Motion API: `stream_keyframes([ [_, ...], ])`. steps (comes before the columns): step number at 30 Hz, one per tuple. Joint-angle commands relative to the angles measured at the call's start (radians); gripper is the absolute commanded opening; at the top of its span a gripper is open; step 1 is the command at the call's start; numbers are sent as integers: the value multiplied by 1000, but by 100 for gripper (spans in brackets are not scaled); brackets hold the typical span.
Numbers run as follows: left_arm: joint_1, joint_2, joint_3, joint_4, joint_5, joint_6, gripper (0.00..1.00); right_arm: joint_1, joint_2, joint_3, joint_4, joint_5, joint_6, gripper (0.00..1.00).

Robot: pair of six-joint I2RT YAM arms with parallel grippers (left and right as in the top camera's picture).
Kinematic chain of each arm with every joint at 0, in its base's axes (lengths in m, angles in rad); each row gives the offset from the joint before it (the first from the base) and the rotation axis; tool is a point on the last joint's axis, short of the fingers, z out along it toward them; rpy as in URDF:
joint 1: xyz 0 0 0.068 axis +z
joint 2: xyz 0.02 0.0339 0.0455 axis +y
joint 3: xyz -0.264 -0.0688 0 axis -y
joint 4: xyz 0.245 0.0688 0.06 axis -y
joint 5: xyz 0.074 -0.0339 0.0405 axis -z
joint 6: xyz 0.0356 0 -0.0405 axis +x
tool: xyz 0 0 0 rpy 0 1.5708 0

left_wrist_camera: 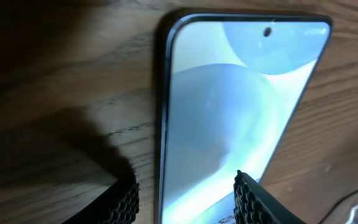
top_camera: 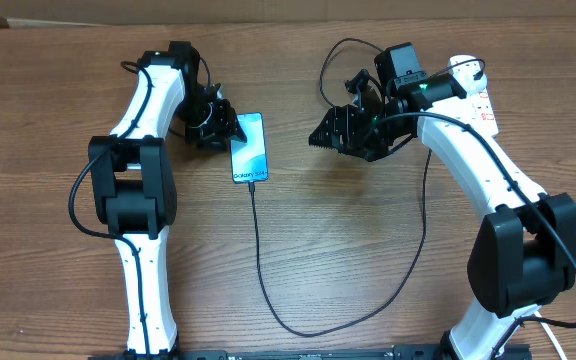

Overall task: Plug charger to phone and switch on socket
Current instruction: 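Release the phone and raise the left gripper away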

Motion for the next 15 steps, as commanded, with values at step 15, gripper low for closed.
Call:
stream_keyframes([
  [15, 39, -222, 349, -210, -340, -50, 53, -38, -35, 72, -47, 14, -53, 69],
])
